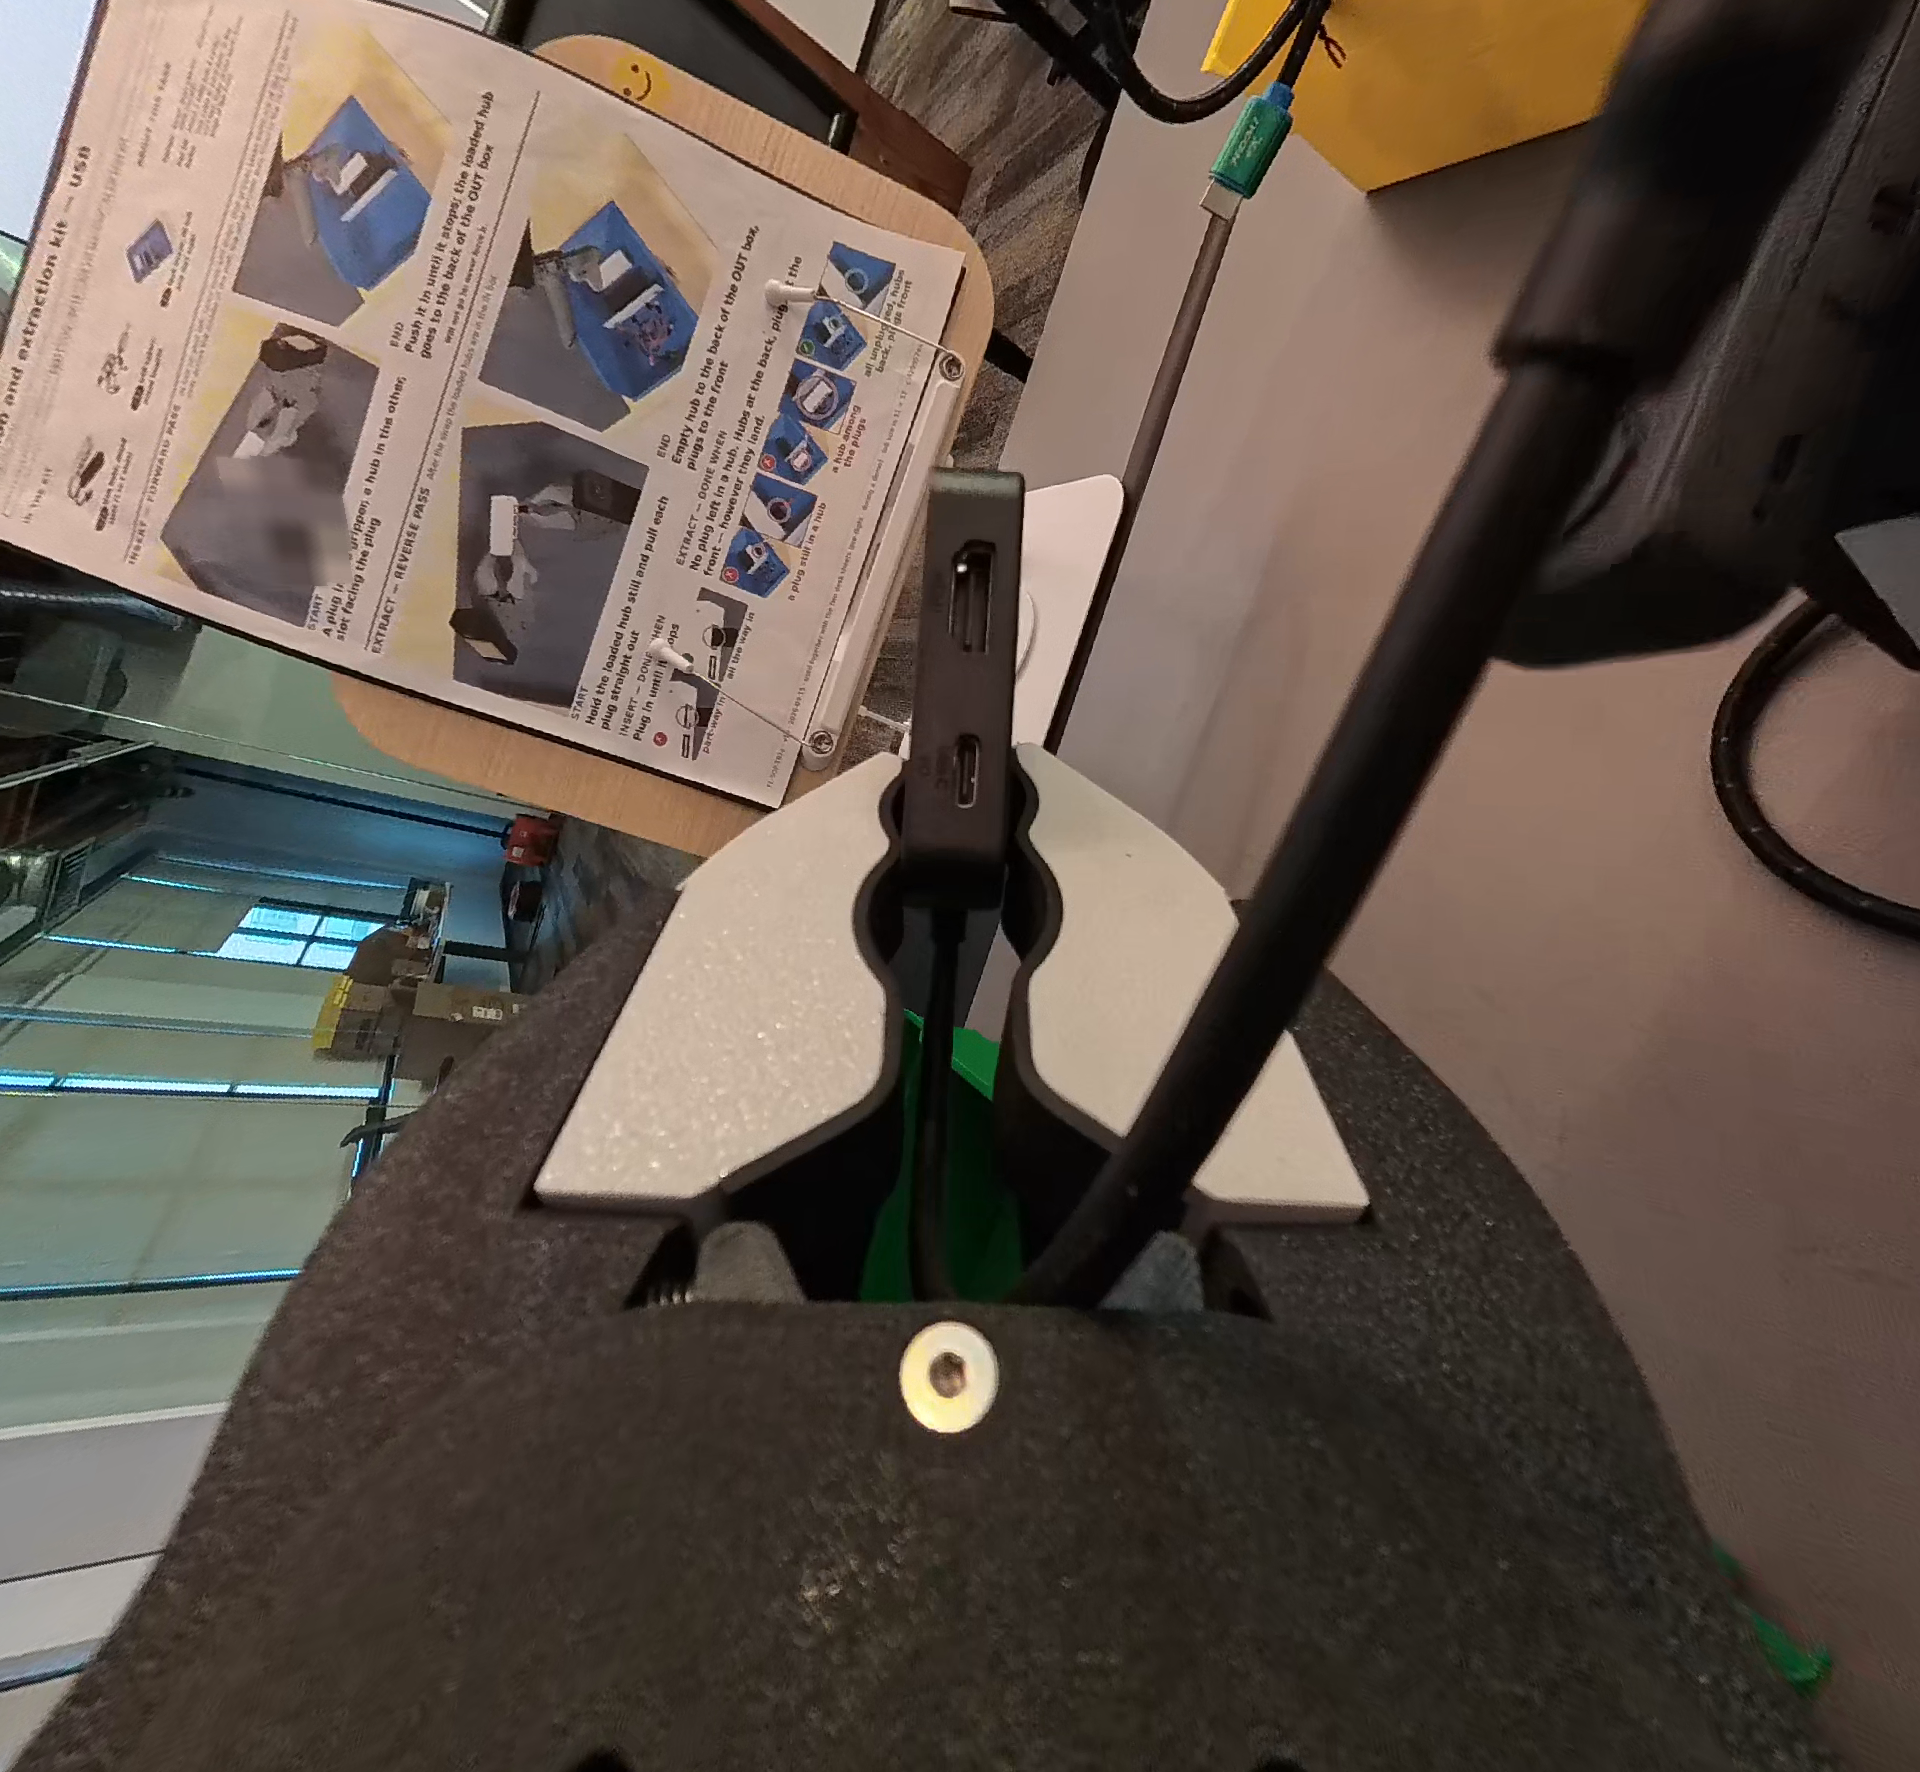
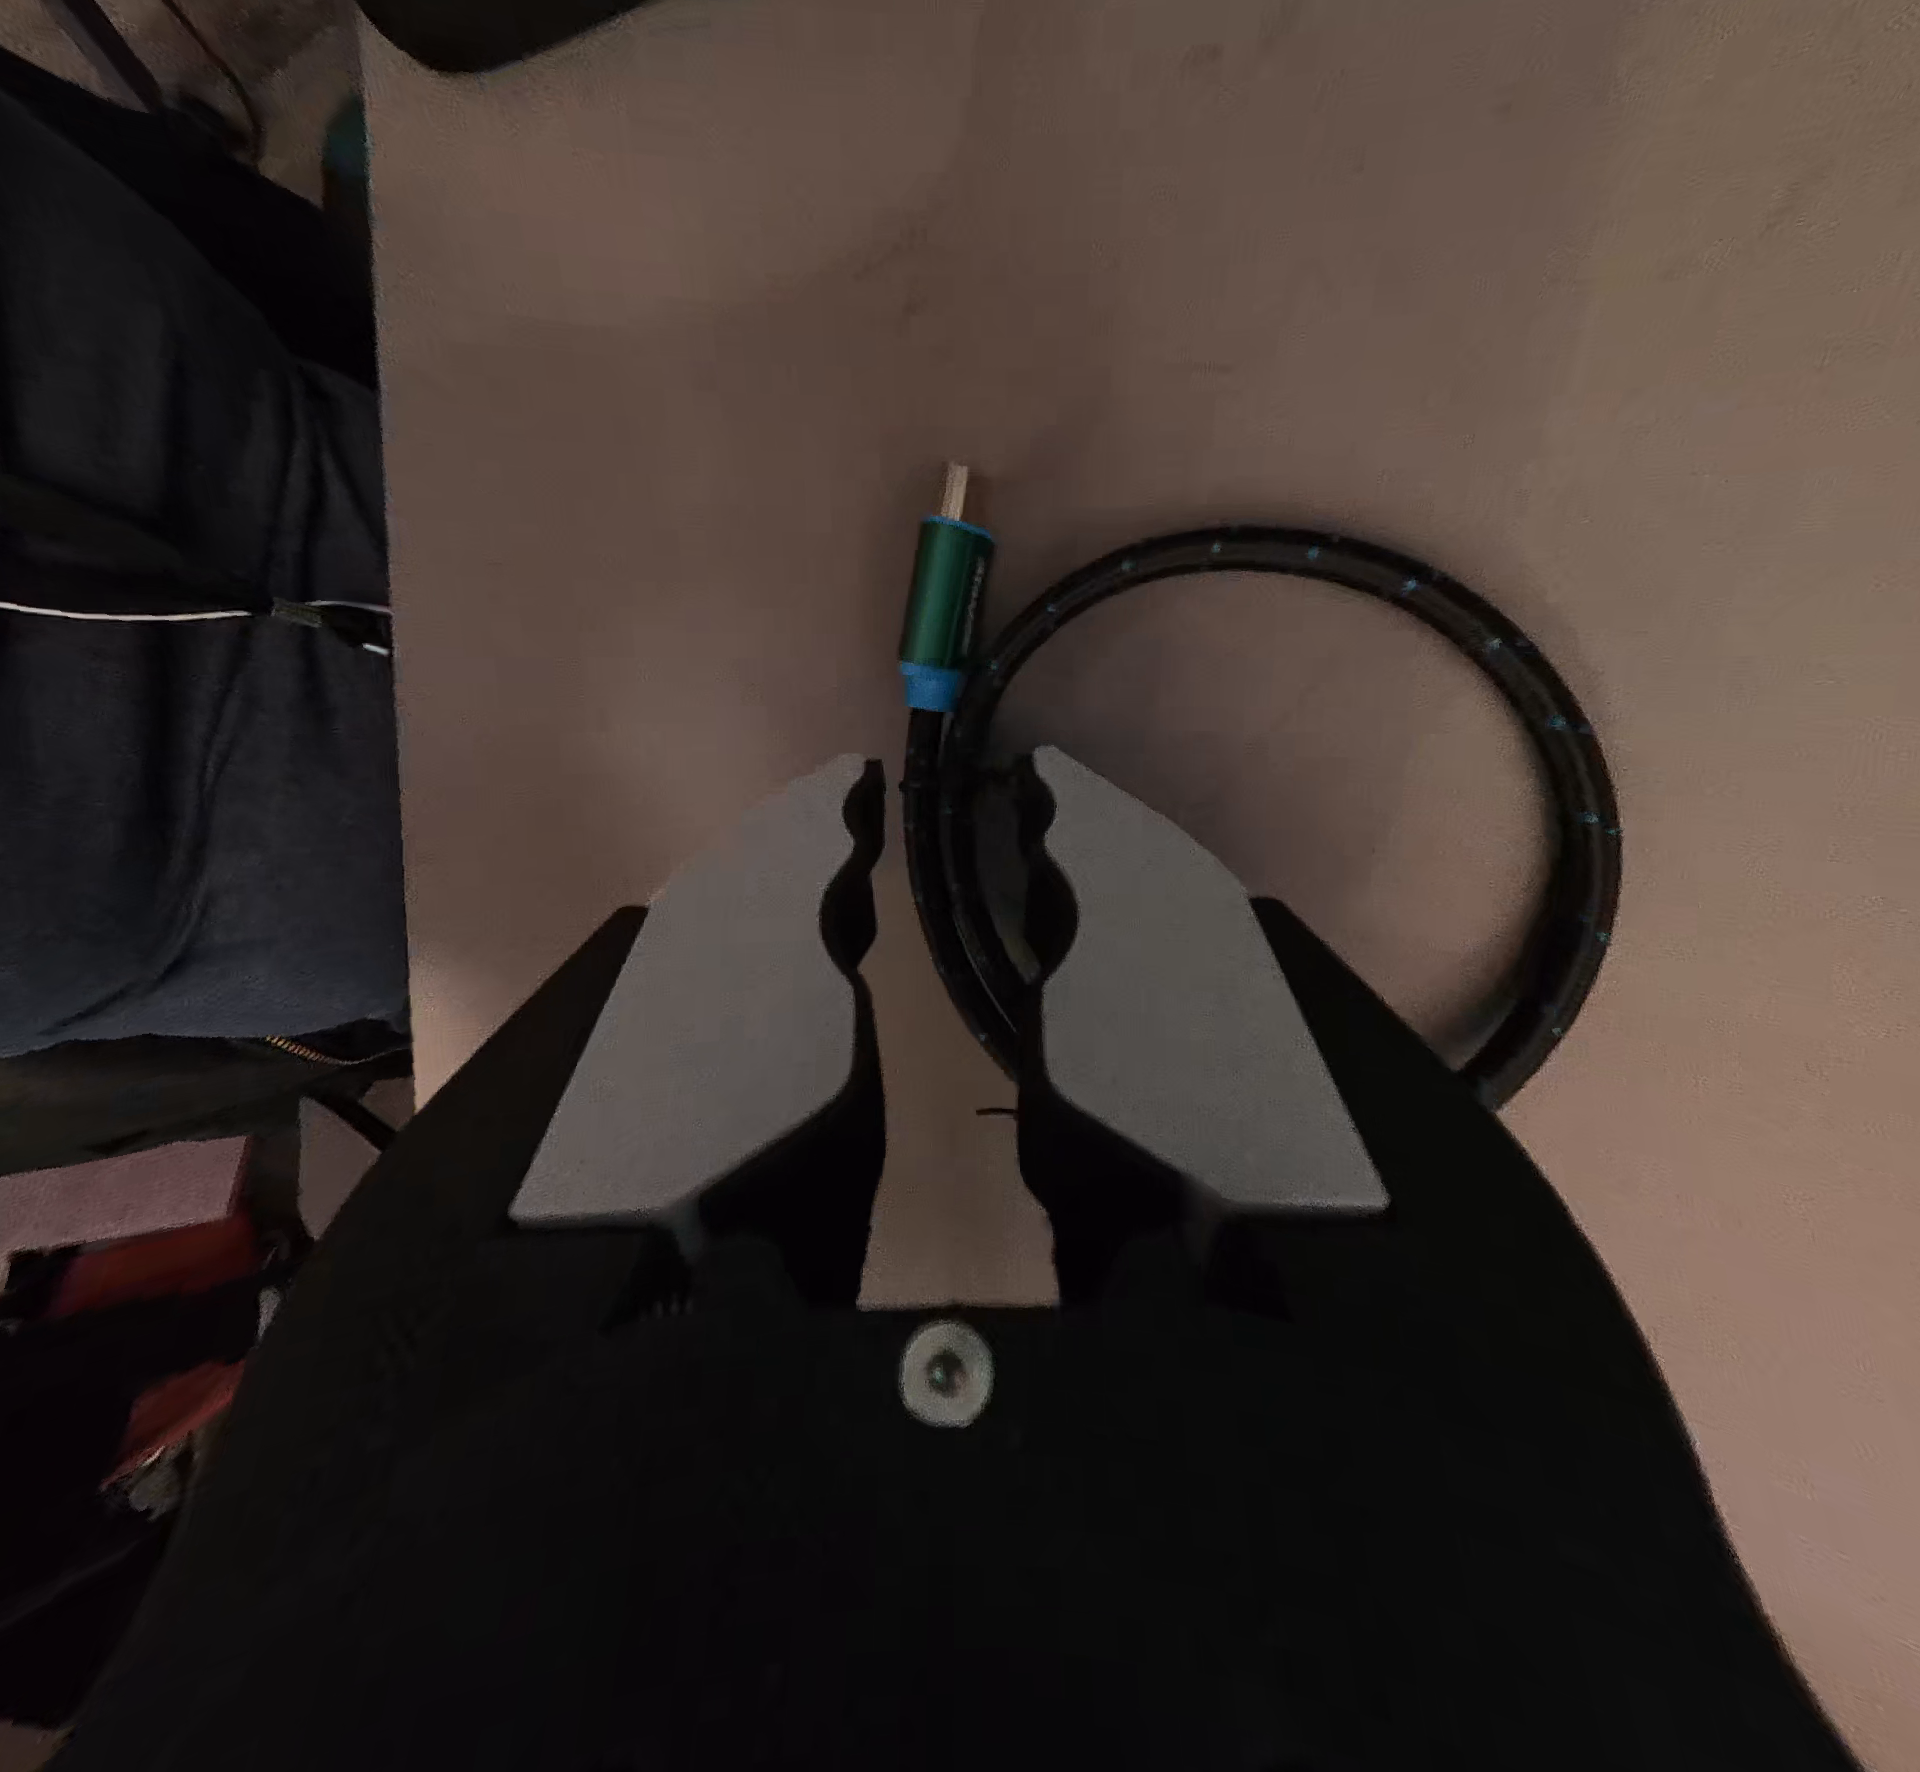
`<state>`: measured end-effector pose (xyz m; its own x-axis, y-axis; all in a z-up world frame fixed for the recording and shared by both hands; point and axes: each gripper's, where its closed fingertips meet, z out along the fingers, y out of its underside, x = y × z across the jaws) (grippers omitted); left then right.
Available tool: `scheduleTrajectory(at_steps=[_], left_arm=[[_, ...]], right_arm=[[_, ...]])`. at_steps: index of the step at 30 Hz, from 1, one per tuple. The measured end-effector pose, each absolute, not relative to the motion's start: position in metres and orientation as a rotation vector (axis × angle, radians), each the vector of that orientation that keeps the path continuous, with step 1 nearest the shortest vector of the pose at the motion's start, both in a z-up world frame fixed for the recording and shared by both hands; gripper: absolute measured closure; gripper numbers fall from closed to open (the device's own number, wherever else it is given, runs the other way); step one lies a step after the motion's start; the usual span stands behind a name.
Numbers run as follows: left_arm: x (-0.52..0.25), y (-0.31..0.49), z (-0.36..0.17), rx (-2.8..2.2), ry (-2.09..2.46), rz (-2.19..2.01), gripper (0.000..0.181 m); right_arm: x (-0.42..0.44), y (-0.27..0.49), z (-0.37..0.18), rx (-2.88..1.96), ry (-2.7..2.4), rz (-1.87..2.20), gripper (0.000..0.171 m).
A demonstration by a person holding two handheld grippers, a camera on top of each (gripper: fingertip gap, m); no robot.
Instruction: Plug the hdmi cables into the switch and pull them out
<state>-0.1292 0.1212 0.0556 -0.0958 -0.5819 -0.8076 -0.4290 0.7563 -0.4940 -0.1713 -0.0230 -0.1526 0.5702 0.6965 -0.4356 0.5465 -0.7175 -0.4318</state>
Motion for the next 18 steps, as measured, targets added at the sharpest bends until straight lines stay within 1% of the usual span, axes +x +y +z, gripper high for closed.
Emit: scheduleTrajectory(at_steps=[1,4,7,10,12,14,18], left_arm=[[-0.129,0.121,0.055,-0.803,1.726,-0.153,0.167],[-0.128,0.121,0.054,-0.802,1.732,-0.149,0.167],[-0.127,0.121,0.053,-0.801,1.734,-0.147,0.167],[-0.128,0.122,0.053,-0.802,1.733,-0.143,0.167],[-0.129,0.122,0.054,-0.806,1.730,-0.147,0.167],[-0.130,0.124,0.055,-0.807,1.722,-0.150,0.167],[-0.131,0.124,0.058,-0.809,1.713,-0.158,0.167]], right_arm=[[-0.172,-0.024,-0.157,-2.578,-1.045,0.875,0.146],[-0.185,-0.028,-0.158,-2.575,-1.055,1.006,0.155],[-0.194,-0.032,-0.158,-2.582,-1.038,1.144,0.157],[-0.197,-0.036,-0.159,-2.542,-1.098,1.122,0.159],[-0.197,-0.037,-0.159,-2.485,-1.163,0.997,0.160],[-0.195,-0.037,-0.156,-2.422,-1.216,0.807,0.164],[-0.157,-0.027,-0.156,-2.393,-1.262,0.114,0.164]])
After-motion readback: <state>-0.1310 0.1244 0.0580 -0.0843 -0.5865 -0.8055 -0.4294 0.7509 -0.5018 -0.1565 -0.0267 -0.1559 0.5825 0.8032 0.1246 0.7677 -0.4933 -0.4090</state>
